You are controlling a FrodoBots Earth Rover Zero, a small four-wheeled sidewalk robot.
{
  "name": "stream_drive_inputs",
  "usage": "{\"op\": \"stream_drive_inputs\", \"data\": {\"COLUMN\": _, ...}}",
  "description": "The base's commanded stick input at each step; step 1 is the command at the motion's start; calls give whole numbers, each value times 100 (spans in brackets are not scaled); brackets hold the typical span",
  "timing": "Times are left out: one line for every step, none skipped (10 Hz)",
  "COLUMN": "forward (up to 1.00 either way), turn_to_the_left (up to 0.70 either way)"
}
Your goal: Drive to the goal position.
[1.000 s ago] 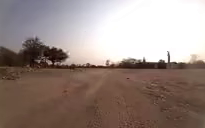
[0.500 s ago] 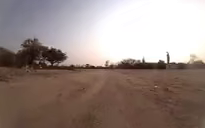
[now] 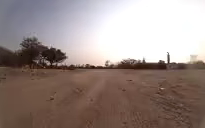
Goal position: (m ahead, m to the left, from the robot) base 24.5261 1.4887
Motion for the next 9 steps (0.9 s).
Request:
{"op": "stream_drive_inputs", "data": {"forward": 70, "turn_to_the_left": 0}}
{"op": "stream_drive_inputs", "data": {"forward": 70, "turn_to_the_left": 0}}
{"op": "stream_drive_inputs", "data": {"forward": 70, "turn_to_the_left": 0}}
{"op": "stream_drive_inputs", "data": {"forward": 70, "turn_to_the_left": 0}}
{"op": "stream_drive_inputs", "data": {"forward": 70, "turn_to_the_left": 0}}
{"op": "stream_drive_inputs", "data": {"forward": 70, "turn_to_the_left": 0}}
{"op": "stream_drive_inputs", "data": {"forward": 70, "turn_to_the_left": 0}}
{"op": "stream_drive_inputs", "data": {"forward": 70, "turn_to_the_left": 0}}
{"op": "stream_drive_inputs", "data": {"forward": 70, "turn_to_the_left": 0}}
